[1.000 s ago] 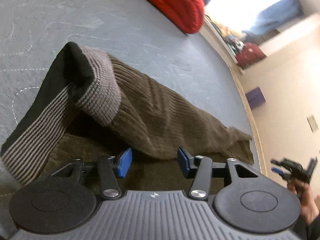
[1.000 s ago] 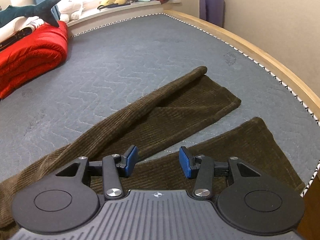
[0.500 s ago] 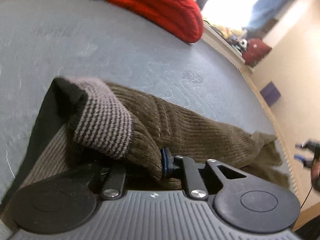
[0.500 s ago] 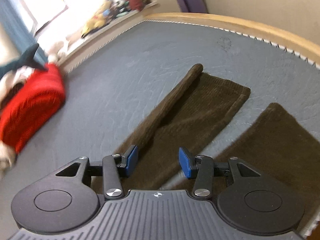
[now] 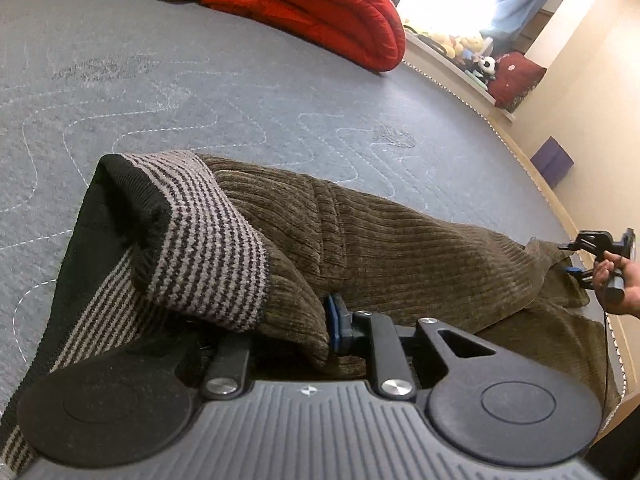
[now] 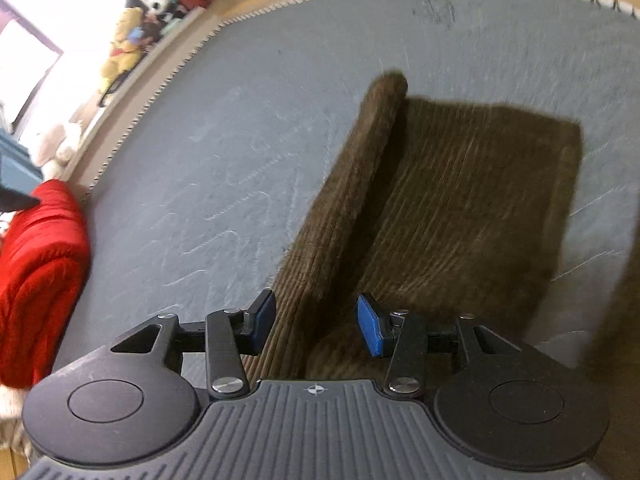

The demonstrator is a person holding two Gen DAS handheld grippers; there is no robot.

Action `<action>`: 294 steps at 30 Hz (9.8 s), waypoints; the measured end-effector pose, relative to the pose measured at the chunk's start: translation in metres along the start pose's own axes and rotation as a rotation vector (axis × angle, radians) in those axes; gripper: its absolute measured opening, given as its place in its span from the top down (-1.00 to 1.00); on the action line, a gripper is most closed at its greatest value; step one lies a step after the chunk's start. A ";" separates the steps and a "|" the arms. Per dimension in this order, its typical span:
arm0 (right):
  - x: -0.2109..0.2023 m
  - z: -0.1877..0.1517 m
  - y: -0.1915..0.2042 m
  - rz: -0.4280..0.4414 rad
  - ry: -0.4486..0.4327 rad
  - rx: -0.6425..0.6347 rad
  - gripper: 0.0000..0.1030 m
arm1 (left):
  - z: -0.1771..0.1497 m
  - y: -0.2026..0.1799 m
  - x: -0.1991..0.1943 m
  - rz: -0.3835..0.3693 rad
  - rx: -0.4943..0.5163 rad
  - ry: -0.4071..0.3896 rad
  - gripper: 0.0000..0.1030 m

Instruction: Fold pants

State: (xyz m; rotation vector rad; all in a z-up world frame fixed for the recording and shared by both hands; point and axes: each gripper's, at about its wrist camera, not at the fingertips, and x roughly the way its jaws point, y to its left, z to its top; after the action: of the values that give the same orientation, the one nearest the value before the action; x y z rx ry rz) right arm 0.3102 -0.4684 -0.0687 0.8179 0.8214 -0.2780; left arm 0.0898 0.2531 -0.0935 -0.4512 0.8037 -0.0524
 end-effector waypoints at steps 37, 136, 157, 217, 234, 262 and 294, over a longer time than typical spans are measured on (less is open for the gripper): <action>-0.212 -0.125 -0.158 -0.191 0.031 -0.006 0.85 | -0.017 0.048 -0.096 0.108 -0.347 0.024 0.60; -0.225 -0.086 -0.230 -0.480 -0.217 0.259 0.44 | -0.095 -0.090 -0.061 0.325 0.400 0.129 -0.39; -0.333 -0.305 0.053 0.083 -0.643 -1.041 0.85 | -0.093 -0.084 -0.072 0.299 0.379 0.135 -0.42; -0.260 -0.515 0.038 0.419 0.084 -1.769 0.65 | -0.063 -0.023 -0.101 0.085 -0.048 0.149 -0.59; -0.246 -0.481 0.017 0.276 0.072 -1.780 0.96 | -0.058 -0.010 -0.115 -0.028 -0.202 0.106 -0.59; -0.220 -0.443 -0.051 -0.144 -0.359 -2.087 0.07 | -0.067 -0.036 -0.086 -0.020 -0.097 0.137 -0.59; -0.169 -0.261 -0.060 0.088 0.262 -0.676 -0.31 | -0.045 -0.110 0.009 -0.065 0.101 0.116 0.01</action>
State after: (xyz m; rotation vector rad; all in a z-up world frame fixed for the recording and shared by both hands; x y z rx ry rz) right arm 0.0259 -0.3296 -0.0815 0.2516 1.0384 0.1902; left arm 0.0785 0.1348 -0.0816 -0.3811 0.8961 -0.1808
